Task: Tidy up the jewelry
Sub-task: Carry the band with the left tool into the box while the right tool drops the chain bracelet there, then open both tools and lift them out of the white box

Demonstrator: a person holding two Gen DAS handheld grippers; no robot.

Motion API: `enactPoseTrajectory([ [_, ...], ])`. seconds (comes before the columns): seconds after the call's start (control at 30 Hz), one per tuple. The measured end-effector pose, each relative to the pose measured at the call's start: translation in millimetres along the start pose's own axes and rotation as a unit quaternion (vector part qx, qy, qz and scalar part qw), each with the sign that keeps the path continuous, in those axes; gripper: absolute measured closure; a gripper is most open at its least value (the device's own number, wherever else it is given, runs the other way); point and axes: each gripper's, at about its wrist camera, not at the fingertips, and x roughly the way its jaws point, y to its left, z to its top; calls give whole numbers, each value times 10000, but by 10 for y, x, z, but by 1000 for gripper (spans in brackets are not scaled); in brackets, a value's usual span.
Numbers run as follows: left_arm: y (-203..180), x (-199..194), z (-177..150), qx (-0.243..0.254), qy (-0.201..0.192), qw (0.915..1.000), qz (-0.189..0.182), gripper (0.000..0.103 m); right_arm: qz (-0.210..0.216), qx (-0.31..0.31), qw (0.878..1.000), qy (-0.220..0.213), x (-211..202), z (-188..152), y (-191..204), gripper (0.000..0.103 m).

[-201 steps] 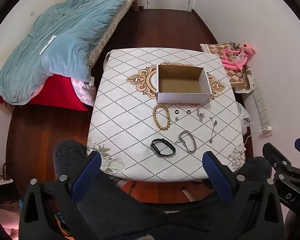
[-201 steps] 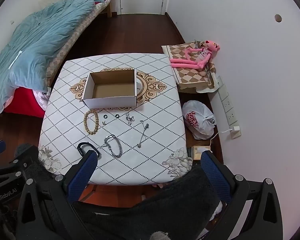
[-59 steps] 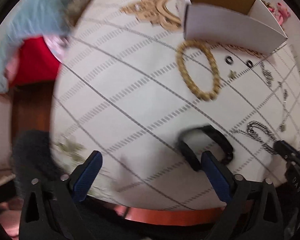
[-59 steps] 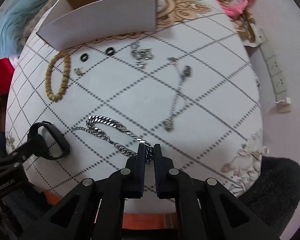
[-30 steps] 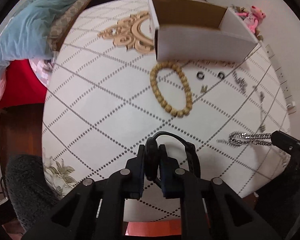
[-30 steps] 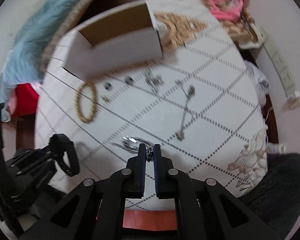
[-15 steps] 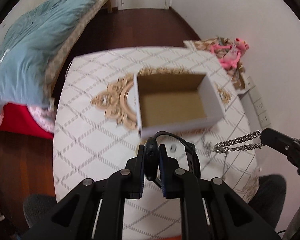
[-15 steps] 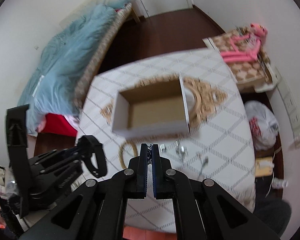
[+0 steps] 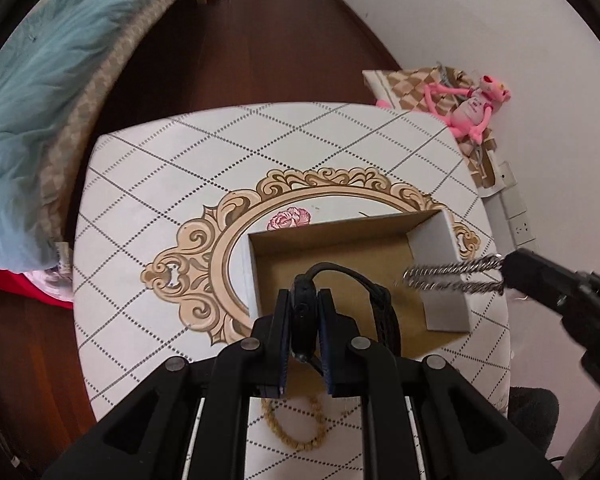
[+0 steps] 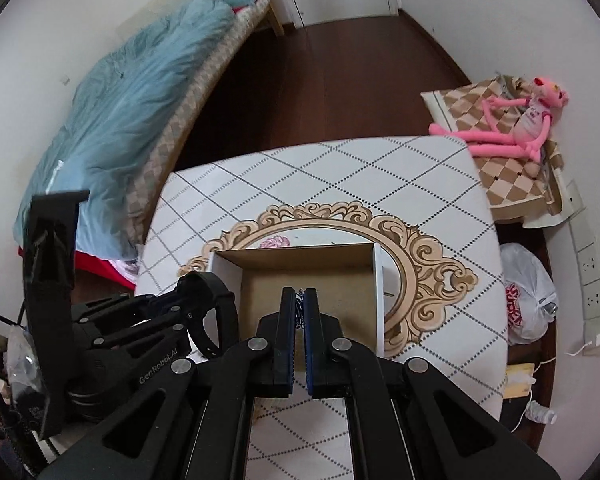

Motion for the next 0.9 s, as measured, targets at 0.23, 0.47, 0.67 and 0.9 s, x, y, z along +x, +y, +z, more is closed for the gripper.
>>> enactPoseTrajectory([
  [0.23,97,101,183,-257,139,9992,272,21,240,110,9975,662,448,133,-82,98],
  [0.47,162,-65,155,-278,-165,9977,596,5,-320,53,9981,522,363,64,-178,22],
  [0.67,206,-113,-82,-345,-448,9932,1013,4,-1101,-181,9925,490,412,-163,-209,7],
  [0.9,162,-90,-355,-390,-380,9923,1112,4,-1414,-204,9887,464,471,-408,-197,6],
])
